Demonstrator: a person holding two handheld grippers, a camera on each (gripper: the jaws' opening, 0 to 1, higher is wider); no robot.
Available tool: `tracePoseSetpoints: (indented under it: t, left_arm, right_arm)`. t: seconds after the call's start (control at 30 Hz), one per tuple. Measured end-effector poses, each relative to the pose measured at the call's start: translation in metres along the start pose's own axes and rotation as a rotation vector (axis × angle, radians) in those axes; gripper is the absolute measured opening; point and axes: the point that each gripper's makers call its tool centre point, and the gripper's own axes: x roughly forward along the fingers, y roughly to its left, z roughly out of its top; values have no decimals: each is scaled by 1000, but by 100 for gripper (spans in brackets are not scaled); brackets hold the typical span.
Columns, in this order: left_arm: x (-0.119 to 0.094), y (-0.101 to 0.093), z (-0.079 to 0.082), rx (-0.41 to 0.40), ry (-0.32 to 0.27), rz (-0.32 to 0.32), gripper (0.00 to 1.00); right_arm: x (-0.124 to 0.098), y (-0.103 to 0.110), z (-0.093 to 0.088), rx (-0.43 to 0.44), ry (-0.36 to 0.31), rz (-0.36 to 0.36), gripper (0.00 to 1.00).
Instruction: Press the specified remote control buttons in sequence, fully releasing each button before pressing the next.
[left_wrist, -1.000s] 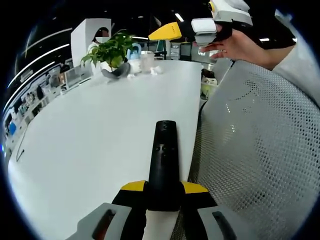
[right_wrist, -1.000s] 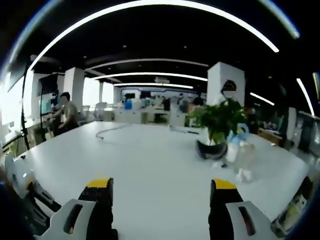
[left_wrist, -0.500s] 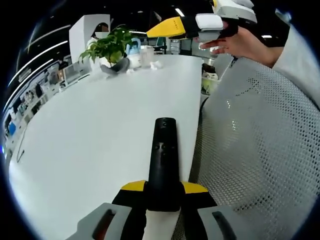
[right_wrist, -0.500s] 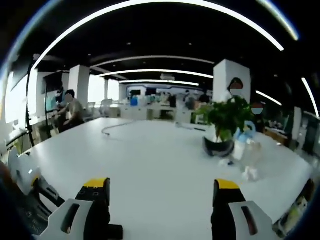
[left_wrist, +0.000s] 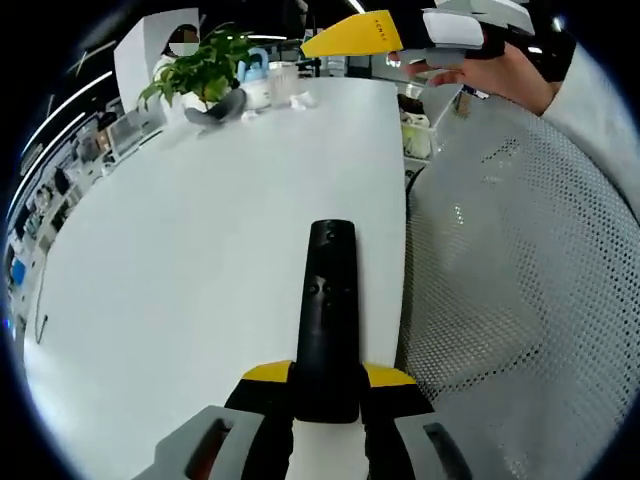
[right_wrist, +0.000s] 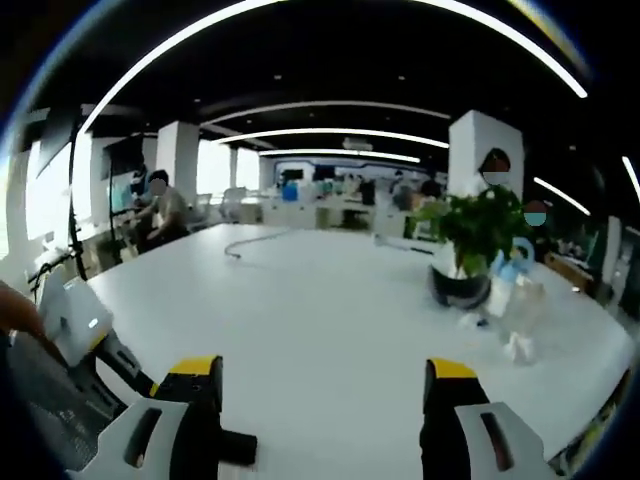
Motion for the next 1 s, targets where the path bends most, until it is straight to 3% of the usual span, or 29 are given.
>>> tracePoseSetpoints:
  t: [0.2, 0.43, 0.57, 1.0]
  left_arm:
    - [-1, 9, -3, -31, 37, 16, 24]
    - [-3, 20, -7, -46, 80, 26, 24]
    - [-2, 33, -8, -45, 109, 28, 24]
    - [0, 74, -6, -3, 201, 9, 24]
  right_arm:
    - [4, 4, -2, 68, 20, 88, 80]
    - [4, 22, 2, 97, 2, 235, 81]
    - [4, 28, 1, 106, 10, 281, 82]
    - [4, 26, -2, 171, 21, 294, 79]
